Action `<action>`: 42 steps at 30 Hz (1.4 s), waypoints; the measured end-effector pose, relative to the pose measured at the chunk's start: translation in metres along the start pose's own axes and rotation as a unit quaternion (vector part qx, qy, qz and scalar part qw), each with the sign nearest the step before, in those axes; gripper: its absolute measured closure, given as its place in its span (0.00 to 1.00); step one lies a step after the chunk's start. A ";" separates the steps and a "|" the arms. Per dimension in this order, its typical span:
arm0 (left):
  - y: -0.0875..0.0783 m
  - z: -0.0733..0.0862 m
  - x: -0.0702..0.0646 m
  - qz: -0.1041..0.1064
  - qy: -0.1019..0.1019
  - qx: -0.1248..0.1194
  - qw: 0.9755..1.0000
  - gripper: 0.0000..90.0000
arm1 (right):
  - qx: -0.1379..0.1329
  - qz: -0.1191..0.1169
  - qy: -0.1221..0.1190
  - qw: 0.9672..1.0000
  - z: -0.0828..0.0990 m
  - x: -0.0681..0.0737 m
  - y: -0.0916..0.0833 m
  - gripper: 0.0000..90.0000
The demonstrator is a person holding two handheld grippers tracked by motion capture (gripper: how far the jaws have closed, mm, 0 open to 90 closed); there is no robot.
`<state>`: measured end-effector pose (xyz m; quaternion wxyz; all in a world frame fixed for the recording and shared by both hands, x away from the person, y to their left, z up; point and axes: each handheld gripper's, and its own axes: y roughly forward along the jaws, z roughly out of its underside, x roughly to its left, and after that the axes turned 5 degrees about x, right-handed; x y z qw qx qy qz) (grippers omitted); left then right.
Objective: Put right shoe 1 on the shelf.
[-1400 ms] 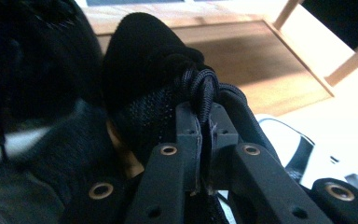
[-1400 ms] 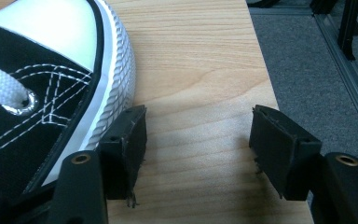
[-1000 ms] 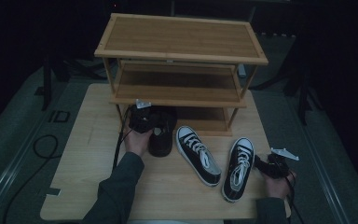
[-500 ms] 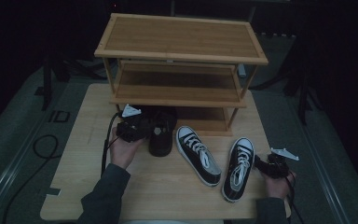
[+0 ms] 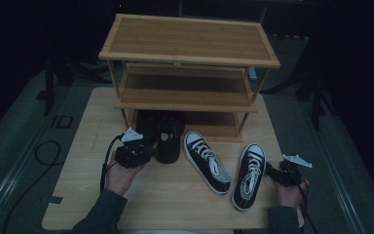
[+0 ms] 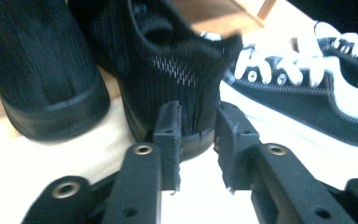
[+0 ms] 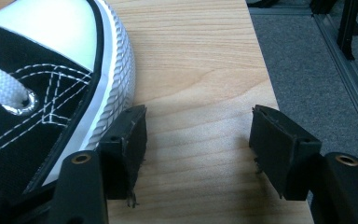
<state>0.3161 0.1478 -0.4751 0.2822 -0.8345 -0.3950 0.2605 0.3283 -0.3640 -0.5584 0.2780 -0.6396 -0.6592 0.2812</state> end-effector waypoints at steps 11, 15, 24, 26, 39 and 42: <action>0.025 0.014 -0.015 -0.015 0.028 0.043 0.999 1.00 | 0.000 0.000 0.000 1.000 0.000 0.000 0.000 0.41; 0.037 0.016 -0.024 -0.013 0.042 0.060 0.997 1.00 | 0.000 0.000 0.000 1.000 0.000 0.000 0.000 0.41; 0.066 0.021 -0.033 -0.017 0.062 0.110 0.992 1.00 | 0.000 0.000 0.000 1.000 0.000 0.000 0.000 0.41; 0.070 0.022 -0.033 -0.020 0.063 0.117 0.991 1.00 | 0.000 0.000 0.000 1.000 0.000 0.000 0.000 0.41; 0.091 0.010 -0.030 -0.040 0.057 0.125 0.990 1.00 | 0.000 0.000 0.000 1.000 0.000 0.000 0.000 0.41; 0.096 0.004 -0.026 -0.042 0.054 0.123 0.990 1.00 | 0.000 0.000 0.000 1.000 0.000 0.000 0.000 0.41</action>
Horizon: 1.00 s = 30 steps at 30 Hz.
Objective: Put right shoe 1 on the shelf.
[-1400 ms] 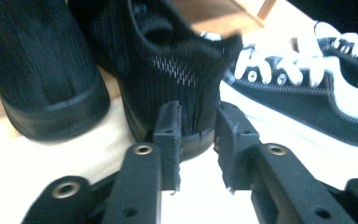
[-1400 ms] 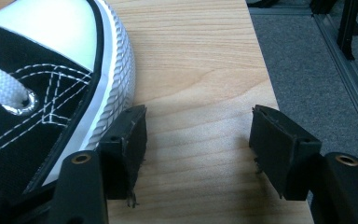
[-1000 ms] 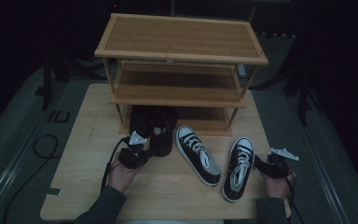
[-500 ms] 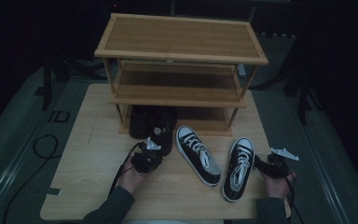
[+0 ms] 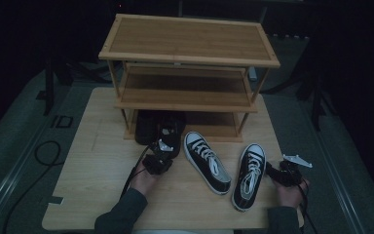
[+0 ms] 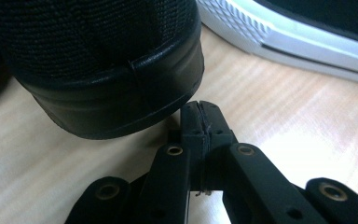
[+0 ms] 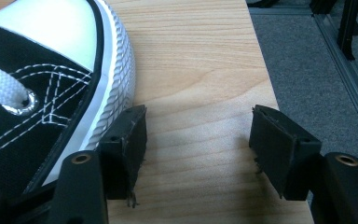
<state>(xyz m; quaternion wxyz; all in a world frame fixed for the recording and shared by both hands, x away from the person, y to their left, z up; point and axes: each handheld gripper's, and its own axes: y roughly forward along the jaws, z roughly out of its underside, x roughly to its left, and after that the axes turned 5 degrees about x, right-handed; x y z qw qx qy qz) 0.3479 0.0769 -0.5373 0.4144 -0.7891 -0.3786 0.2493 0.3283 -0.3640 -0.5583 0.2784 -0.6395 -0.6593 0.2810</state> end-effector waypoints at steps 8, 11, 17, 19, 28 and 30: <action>0.010 -0.018 0.005 -0.008 0.000 0.004 1.000 1.00 | 0.000 0.000 0.000 1.000 0.000 0.000 0.000 0.41; 0.015 -0.026 0.005 -0.007 0.002 0.006 1.000 1.00 | 0.000 0.000 0.000 1.000 0.000 0.000 0.000 0.41; 0.024 -0.039 0.011 -0.010 -0.009 0.008 1.000 1.00 | 0.000 -0.001 0.000 1.000 0.000 0.000 0.000 0.41; 0.026 -0.043 0.014 -0.010 -0.013 0.008 1.000 1.00 | 0.000 -0.001 0.000 1.000 0.000 0.000 0.000 0.41; 0.034 -0.050 0.021 -0.006 -0.026 0.006 1.000 1.00 | 0.000 -0.001 -0.001 1.000 0.000 0.000 0.000 0.41; 0.030 -0.047 0.020 -0.008 -0.020 0.002 1.000 0.96 | 0.000 -0.001 0.000 1.000 0.000 0.000 0.000 0.41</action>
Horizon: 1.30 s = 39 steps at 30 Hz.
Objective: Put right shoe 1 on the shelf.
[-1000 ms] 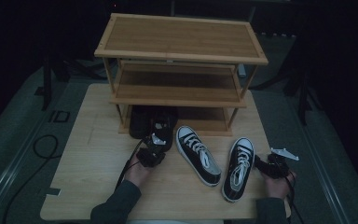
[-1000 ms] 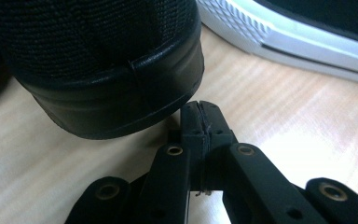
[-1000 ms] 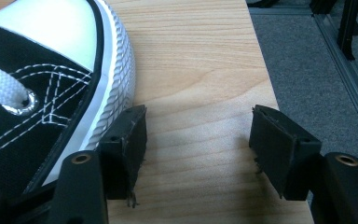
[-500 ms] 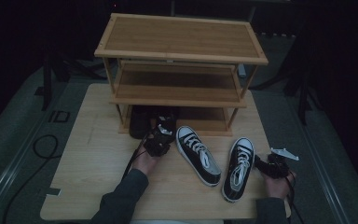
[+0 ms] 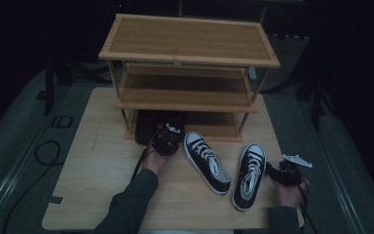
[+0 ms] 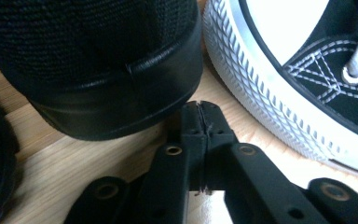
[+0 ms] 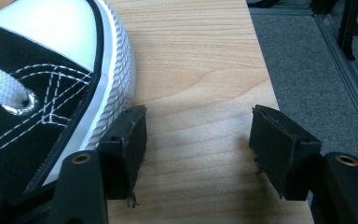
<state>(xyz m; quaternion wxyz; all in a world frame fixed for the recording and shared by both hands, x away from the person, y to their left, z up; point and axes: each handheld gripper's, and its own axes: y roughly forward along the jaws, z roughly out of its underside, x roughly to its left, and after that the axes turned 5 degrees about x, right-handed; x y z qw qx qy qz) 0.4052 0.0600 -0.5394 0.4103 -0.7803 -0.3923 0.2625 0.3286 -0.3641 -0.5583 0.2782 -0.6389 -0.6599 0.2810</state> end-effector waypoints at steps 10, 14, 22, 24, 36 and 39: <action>-0.053 0.040 0.033 -0.031 -0.021 -0.044 0.998 0.96 | 0.000 0.000 0.000 1.000 0.000 0.000 0.000 0.41; -0.069 0.053 0.050 -0.048 -0.040 -0.056 0.997 0.96 | 0.000 0.000 0.000 1.000 0.000 0.000 0.000 0.41; -0.079 0.059 0.098 -0.124 -0.095 -0.063 0.986 0.99 | 0.000 0.000 0.000 1.000 0.000 0.000 0.000 0.41; -0.074 0.057 0.104 -0.128 -0.095 -0.060 0.985 0.99 | 0.000 0.000 0.000 1.000 0.000 0.000 0.000 0.41; -0.046 0.047 0.118 -0.119 -0.097 -0.057 0.987 0.99 | 0.000 0.000 0.000 1.000 0.000 0.000 0.000 0.41; -0.042 0.044 0.113 -0.116 -0.090 -0.057 0.988 0.99 | 0.000 0.000 0.000 1.000 0.000 0.000 0.000 0.40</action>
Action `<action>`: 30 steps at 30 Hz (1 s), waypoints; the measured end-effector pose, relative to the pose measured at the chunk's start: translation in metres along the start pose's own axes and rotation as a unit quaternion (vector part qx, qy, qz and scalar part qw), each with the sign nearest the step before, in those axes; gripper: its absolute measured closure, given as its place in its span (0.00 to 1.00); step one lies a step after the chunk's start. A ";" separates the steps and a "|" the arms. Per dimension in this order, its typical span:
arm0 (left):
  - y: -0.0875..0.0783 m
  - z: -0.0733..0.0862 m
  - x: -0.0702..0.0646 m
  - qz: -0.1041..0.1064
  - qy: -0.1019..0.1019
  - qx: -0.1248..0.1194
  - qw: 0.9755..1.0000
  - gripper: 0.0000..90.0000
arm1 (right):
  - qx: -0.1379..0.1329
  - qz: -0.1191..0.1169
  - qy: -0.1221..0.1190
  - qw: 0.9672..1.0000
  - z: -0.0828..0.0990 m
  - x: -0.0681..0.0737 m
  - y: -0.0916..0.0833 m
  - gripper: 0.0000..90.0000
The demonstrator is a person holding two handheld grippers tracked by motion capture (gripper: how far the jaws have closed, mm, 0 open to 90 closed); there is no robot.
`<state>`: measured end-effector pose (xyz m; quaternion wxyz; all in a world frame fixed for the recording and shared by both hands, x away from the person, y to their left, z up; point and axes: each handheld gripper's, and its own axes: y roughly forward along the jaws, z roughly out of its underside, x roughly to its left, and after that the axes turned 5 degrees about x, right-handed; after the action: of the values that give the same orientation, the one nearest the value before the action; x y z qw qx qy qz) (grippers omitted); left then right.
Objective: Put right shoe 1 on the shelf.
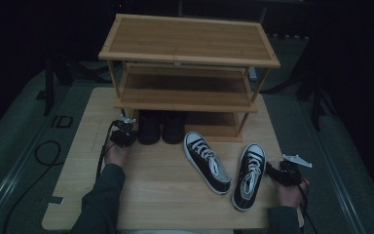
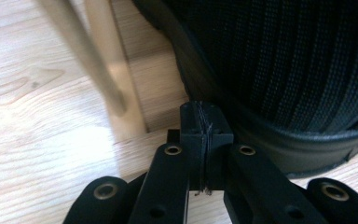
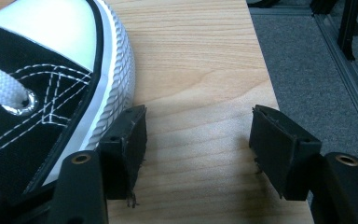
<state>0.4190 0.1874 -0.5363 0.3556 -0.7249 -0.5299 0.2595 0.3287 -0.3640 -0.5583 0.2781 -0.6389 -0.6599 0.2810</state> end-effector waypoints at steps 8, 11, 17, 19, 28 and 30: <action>0.001 0.005 0.003 0.006 -0.011 -0.002 1.000 0.91 | 0.000 0.000 0.000 1.000 0.000 0.000 0.000 0.41; 0.000 0.011 0.005 0.015 -0.016 -0.007 1.000 0.85 | 0.000 0.000 -0.001 1.000 0.000 0.000 0.000 0.41; -0.007 0.026 0.010 0.024 -0.016 -0.008 1.000 0.72 | 0.000 0.000 -0.001 1.000 0.000 0.000 0.000 0.41; -0.007 0.029 0.009 0.026 -0.016 -0.009 0.999 0.70 | 0.000 0.000 -0.001 1.000 0.000 0.000 0.000 0.41; -0.010 0.048 0.004 0.043 -0.016 -0.029 0.999 0.64 | 0.001 0.001 -0.001 1.000 0.000 0.000 0.000 0.41; -0.011 0.051 0.003 0.044 -0.013 -0.036 0.998 0.63 | 0.000 0.000 -0.002 1.000 0.000 0.000 0.000 0.42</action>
<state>0.3753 0.2044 -0.5593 0.3103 -0.7561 -0.5115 0.2653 0.3288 -0.3636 -0.5583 0.2764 -0.6385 -0.6604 0.2826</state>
